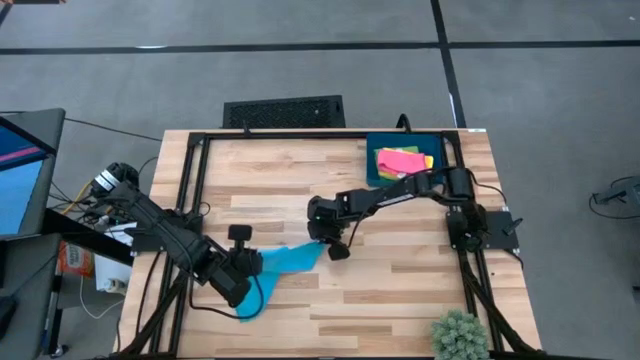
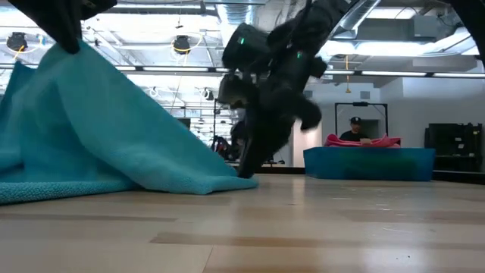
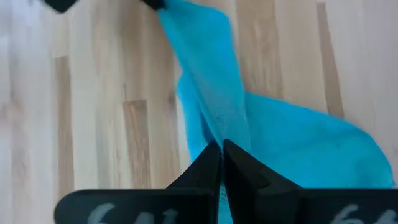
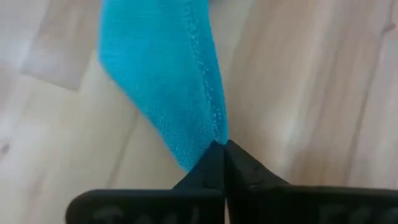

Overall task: Fold microfiber towels
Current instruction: Fold the light blue microfiber towel

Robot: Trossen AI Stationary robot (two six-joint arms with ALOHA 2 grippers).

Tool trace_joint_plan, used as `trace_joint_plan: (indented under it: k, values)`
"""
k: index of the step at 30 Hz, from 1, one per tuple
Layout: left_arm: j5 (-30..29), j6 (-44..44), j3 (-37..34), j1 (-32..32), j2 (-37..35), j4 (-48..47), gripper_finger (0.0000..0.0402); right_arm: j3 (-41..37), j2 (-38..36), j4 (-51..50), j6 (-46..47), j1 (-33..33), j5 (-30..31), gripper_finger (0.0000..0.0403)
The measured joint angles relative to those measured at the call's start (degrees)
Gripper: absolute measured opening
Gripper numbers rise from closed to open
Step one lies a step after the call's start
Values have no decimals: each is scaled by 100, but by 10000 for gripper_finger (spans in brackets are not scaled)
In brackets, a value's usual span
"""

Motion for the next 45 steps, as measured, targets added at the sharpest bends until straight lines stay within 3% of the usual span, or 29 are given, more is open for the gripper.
trace_joint_plan:
  k: [5, 10, 12, 16, 19, 23, 25, 27, 33, 36, 45]
  values:
    - [-422, -352, 315, 74, -50, -59, 3, -4, -770, -120, 284, -36, 81, 5]
    - [-1084, -350, 1217, 263, -52, -115, 3, -4, -1947, -253, 376, -63, 790, 3]
    - [-1368, -195, 1623, 356, -52, -113, 3, -1, -2439, -239, 411, -67, 1196, 2]
    - [-1794, 50, 2507, 570, -55, -60, 3, 3, -3231, -281, 614, -72, 2609, 1]
    - [-1451, 432, 3162, 787, -57, 22, 3, 2, -3782, -386, 632, -60, 3176, 1]
    - [-253, 925, 3965, 1124, -60, -1, 3, 7, -4310, -487, 868, -51, 3417, 1]
    - [239, 1142, 4252, 1338, -57, -285, 3, 7, -4431, -586, 949, -71, 3618, 1]
    - [336, 1340, 4417, 1550, -58, -828, 3, 7, -4485, -737, 977, -137, 3805, 1]
    - [-795, 2284, 4462, 2445, -11, -2909, 3, 4, -4234, -804, 973, -527, 3863, 0]
    - [-1314, 3258, 4363, 3077, -17, -2861, 3, 5, -4035, -553, 936, -788, 3952, 0]
    - [-1437, 5744, 4321, 4851, 6, -1815, 3, 88, -3998, 676, -107, -1268, 4785, 0]
